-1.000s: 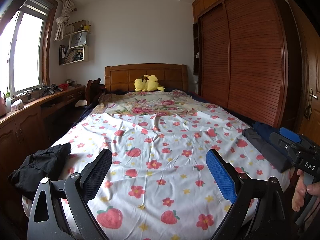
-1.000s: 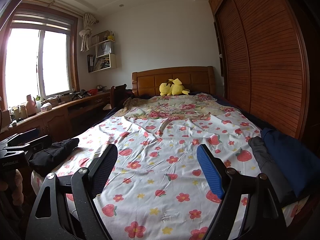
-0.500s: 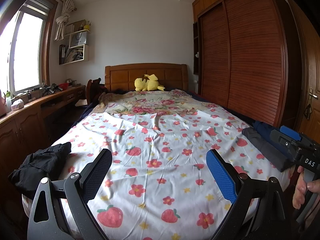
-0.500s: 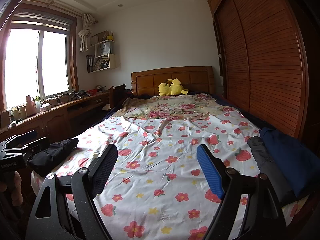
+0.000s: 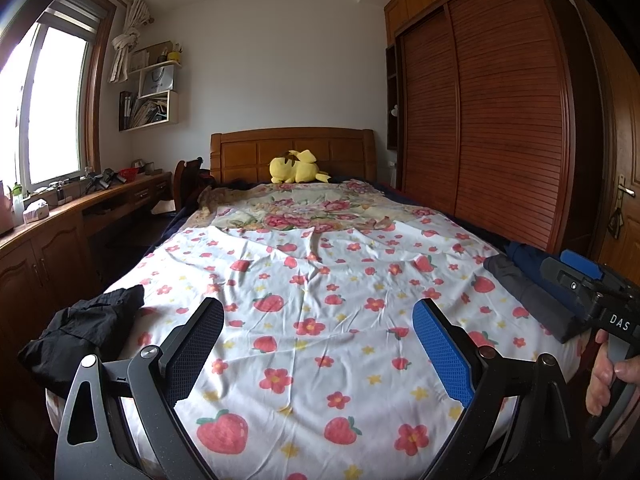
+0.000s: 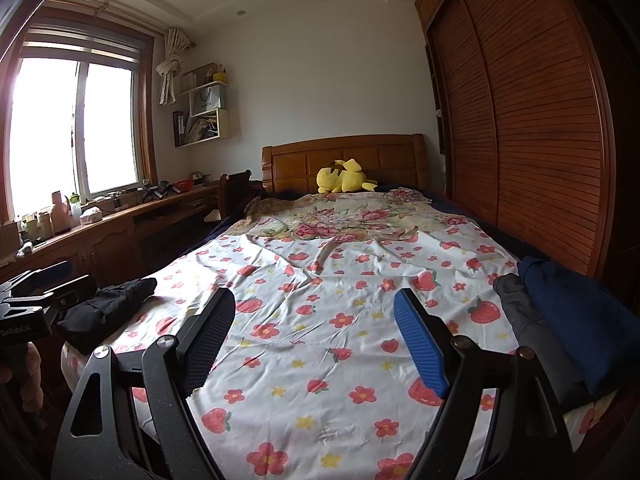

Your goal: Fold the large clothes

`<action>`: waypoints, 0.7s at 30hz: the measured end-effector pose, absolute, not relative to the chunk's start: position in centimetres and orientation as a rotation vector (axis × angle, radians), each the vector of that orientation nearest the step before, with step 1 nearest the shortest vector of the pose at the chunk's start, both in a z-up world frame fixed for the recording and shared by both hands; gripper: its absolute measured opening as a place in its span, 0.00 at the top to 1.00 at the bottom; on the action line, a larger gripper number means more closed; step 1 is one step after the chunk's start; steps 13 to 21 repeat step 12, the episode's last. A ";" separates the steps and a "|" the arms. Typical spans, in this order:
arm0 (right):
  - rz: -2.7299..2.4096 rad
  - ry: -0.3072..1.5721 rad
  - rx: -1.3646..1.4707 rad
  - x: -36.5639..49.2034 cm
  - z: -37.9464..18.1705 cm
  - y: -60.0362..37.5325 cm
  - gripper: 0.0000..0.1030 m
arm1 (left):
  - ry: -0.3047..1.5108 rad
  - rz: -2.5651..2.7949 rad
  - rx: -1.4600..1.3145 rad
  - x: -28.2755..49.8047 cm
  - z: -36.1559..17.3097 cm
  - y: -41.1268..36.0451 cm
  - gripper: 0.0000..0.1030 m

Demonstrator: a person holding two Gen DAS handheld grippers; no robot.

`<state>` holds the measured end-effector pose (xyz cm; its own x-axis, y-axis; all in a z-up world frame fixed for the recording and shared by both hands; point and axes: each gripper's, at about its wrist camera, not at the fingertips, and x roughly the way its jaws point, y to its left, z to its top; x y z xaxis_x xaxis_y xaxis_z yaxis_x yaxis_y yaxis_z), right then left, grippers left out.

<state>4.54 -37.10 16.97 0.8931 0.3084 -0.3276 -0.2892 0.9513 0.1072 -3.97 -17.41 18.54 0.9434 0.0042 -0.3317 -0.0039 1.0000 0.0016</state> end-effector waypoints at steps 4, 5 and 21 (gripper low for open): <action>0.311 0.350 0.055 4.6 17.0 -37.1 0.20 | 0.338 0.005 0.000 -4.0 18.5 -17.4 0.07; 0.311 0.350 0.055 4.5 17.0 -37.1 0.20 | 0.338 0.005 0.000 -4.0 18.5 -17.4 0.07; 0.310 0.350 0.055 4.5 17.0 -37.1 0.20 | 0.339 0.004 0.001 -4.0 18.5 -17.4 0.07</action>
